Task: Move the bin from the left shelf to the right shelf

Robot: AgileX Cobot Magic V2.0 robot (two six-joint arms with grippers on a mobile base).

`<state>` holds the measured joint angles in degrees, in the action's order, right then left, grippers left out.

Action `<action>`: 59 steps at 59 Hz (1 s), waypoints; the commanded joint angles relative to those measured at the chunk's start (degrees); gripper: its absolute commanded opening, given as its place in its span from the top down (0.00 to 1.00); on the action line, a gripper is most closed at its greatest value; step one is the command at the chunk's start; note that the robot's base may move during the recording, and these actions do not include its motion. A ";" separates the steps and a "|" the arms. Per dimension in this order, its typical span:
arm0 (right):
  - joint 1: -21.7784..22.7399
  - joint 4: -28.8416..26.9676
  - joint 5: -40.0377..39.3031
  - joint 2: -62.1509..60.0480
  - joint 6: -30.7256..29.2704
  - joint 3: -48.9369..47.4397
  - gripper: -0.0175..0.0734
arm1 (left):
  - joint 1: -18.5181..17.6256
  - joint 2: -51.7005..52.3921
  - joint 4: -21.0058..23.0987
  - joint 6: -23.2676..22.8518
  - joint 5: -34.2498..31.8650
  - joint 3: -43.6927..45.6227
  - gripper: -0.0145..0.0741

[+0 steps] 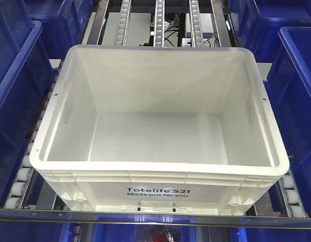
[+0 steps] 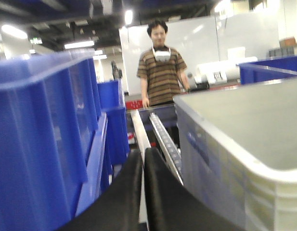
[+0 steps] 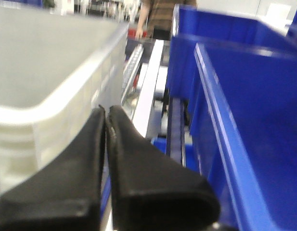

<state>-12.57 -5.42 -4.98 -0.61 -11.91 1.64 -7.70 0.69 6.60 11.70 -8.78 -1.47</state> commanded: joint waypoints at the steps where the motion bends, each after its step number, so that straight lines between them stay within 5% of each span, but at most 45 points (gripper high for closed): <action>1: 0.03 -0.39 -7.24 -0.56 1.82 -0.21 0.82 | 0.06 0.77 0.39 -1.49 -3.68 0.97 0.84; 13: 0.03 -1.36 -0.73 -0.56 6.24 -8.73 0.82 | 0.06 0.77 0.34 -4.87 10.63 11.61 0.84; 28: 0.03 -1.58 22.14 5.59 7.27 -24.83 0.82 | 0.06 -6.20 0.40 -4.87 26.46 26.52 0.84; 40: 0.03 -1.64 31.85 16.20 7.22 -35.21 0.82 | 0.06 -20.36 9.10 -4.42 31.82 36.97 0.84; 59: 0.03 -4.17 42.87 35.01 6.40 -50.21 0.82 | 0.06 -38.49 21.18 9.60 39.02 49.77 0.84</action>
<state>-12.57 -9.12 40.23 30.67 -4.88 -44.60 -7.70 -35.07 23.49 18.21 33.30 45.44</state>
